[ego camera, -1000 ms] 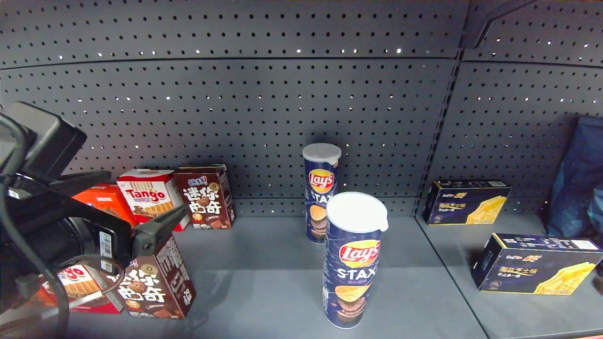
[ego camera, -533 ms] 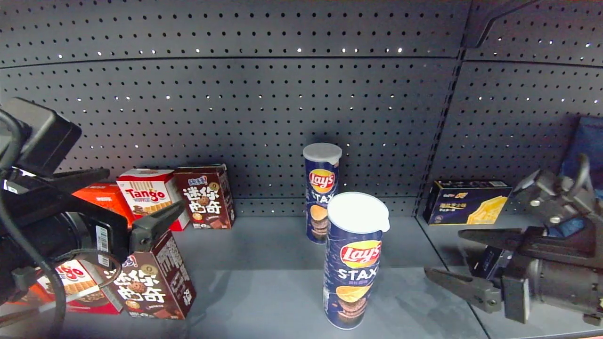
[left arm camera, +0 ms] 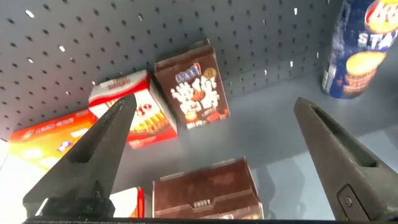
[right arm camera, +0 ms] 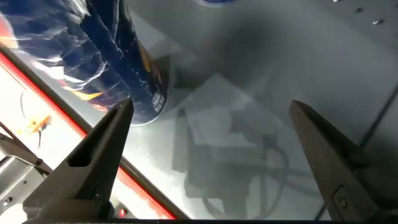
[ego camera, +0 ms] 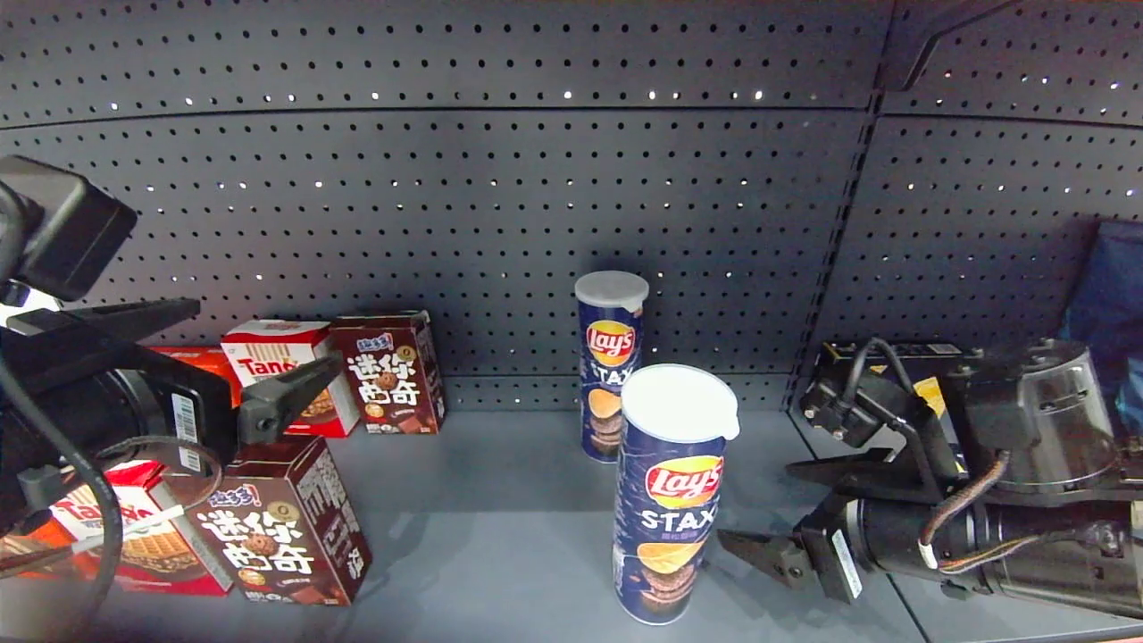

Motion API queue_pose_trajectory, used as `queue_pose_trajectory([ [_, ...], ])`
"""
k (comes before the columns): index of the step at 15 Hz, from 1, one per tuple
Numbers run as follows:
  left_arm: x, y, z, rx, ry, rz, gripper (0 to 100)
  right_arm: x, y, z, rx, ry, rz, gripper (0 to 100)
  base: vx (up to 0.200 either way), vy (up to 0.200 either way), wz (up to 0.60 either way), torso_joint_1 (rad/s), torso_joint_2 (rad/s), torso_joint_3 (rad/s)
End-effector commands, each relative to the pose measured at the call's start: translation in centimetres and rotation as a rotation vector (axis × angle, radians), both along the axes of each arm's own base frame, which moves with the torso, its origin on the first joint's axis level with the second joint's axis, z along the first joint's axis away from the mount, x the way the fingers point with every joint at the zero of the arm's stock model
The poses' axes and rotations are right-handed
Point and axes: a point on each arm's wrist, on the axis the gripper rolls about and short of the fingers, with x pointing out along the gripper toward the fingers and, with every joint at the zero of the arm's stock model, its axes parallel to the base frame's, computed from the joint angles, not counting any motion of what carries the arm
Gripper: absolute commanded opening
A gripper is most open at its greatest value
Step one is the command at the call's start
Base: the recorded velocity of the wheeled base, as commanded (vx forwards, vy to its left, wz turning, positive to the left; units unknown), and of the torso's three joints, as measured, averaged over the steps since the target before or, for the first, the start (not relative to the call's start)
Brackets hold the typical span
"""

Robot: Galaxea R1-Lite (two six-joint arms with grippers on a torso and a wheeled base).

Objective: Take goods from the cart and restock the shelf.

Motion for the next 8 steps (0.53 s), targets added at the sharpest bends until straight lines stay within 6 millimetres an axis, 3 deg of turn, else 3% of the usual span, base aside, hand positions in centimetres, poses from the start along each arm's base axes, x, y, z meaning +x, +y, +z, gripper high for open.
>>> queue_pose_trajectory([
  [1,0.33,-0.13,-0.13,0.002,0.004,0.002,100,0.34,0.15,-0.57,-0.017,0.017,-0.007,100,0.000,0.000,0.00,0.000,0.00,0.000],
  [8,0.44,-0.10,-0.16,0.003,0.006,0.007,100,0.41,0.75,-1.13,-0.033,0.033,0.007,100,0.000,0.000,0.00,0.000,0.00,0.000],
])
